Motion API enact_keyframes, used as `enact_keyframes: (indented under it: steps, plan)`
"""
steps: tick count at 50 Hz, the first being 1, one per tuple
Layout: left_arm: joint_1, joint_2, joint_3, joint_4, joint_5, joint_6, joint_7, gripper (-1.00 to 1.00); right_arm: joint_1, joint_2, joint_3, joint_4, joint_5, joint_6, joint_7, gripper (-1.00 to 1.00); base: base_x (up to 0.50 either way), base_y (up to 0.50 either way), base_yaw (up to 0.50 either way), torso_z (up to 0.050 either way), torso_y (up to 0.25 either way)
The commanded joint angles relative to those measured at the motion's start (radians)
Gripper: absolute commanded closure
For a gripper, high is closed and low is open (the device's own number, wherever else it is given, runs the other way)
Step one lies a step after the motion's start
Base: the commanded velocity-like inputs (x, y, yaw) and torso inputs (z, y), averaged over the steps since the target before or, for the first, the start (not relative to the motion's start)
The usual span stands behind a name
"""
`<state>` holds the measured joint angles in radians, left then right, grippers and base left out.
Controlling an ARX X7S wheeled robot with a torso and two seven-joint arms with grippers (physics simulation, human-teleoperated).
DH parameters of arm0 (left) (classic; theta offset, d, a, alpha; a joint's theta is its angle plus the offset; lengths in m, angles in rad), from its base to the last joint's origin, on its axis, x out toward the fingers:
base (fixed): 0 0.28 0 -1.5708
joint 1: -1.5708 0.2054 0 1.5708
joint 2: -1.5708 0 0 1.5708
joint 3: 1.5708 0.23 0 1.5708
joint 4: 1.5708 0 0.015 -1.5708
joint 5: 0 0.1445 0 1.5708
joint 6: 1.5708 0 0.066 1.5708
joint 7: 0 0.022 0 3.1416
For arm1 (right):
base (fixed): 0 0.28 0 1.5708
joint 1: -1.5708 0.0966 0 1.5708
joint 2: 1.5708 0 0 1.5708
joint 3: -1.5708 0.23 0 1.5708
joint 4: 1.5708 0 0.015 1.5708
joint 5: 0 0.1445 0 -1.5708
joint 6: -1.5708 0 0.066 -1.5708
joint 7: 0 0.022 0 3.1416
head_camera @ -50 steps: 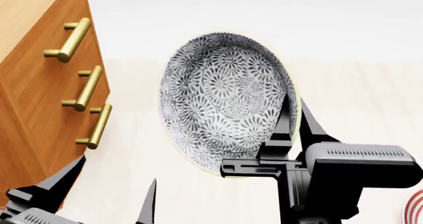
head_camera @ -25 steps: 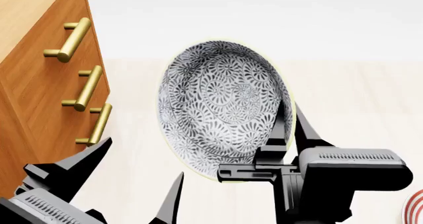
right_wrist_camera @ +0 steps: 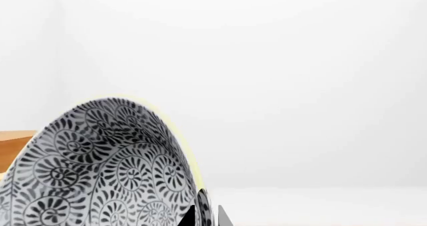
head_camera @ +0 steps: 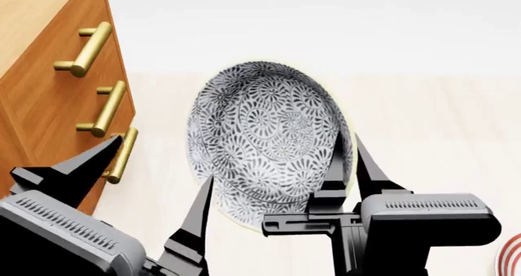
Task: Put the bowl on top of the cabinet.
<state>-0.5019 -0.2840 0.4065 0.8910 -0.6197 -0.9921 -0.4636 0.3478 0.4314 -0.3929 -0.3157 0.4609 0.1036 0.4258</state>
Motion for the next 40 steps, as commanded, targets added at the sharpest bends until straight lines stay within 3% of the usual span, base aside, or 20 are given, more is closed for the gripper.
enact_keyframes:
  steps: [1, 40]
  plan:
    - [-0.046, 0.008, 0.017, 0.014, 0.015, -0.045, -0.054, -1.00, -0.014, 0.007, -0.007, -0.033, -0.026, -0.012, -0.005, 1.00, 0.00, 0.00, 0.00, 0.000, 0.000]
    - [0.002, -0.026, 0.057, -0.118, 0.081, 0.114, -0.023, -1.00, -0.076, 0.031, -0.033, -0.102, -0.053, -0.057, -0.009, 1.00, 0.00, 0.00, 0.00, 0.000, 0.001]
